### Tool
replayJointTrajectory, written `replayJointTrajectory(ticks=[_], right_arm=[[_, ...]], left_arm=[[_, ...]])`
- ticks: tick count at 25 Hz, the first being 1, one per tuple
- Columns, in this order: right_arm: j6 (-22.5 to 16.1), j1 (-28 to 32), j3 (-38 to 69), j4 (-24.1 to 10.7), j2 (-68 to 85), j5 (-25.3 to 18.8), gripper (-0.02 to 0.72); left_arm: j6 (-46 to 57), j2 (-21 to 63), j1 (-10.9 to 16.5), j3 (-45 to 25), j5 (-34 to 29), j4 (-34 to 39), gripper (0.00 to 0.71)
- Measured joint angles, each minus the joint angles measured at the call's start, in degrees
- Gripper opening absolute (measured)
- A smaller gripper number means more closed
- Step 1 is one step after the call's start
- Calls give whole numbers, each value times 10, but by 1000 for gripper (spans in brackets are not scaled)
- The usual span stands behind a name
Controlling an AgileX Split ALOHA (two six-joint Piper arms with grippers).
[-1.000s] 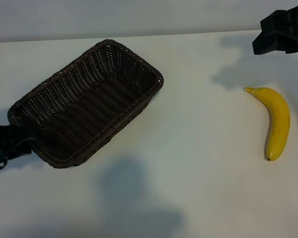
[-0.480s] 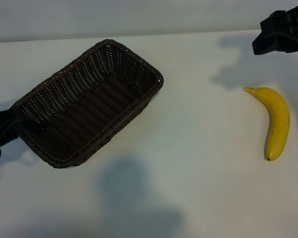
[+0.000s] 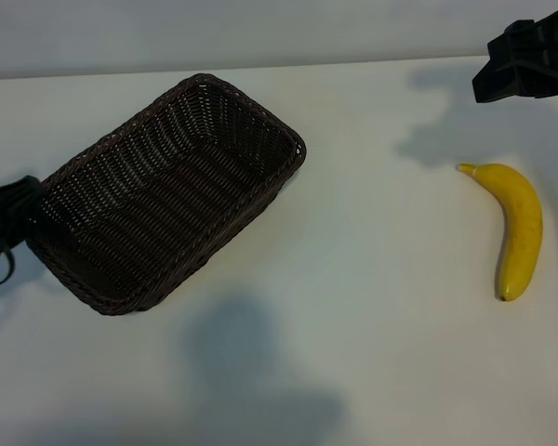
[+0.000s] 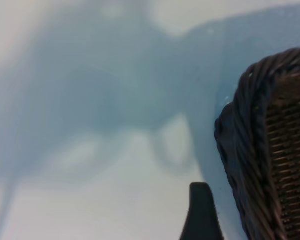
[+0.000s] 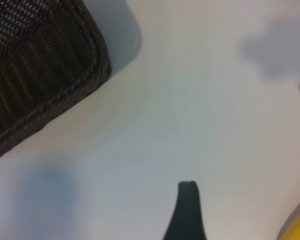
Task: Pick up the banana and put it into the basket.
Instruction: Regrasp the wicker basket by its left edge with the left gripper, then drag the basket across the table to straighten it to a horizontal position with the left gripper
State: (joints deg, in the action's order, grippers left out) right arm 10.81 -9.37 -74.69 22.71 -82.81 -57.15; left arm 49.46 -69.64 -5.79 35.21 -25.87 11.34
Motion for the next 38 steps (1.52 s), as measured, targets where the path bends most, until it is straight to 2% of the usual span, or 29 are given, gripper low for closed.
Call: replayJointTrajectory(ticks=[13,18,19,21,26,38], right_arm=[[2,0,0,0,0,0,605],[2,0,0,0,0,0,605],[2,0,0,0,0,0,605],[2,0,0,0,0,0,605],[2,0,0,0,0,0,605],[2,0,0,0,0,0,605]], left_arm=[[2,-143,0,0,105,-41,546],[1,-174,0,0,131,-72,542],[0,-177,0,0,133,-74,531],[0,-181,0,0,136,-75,466],[7,-207,0,0,158,-84,159],[-33,-213,0,0,186,-94,158]])
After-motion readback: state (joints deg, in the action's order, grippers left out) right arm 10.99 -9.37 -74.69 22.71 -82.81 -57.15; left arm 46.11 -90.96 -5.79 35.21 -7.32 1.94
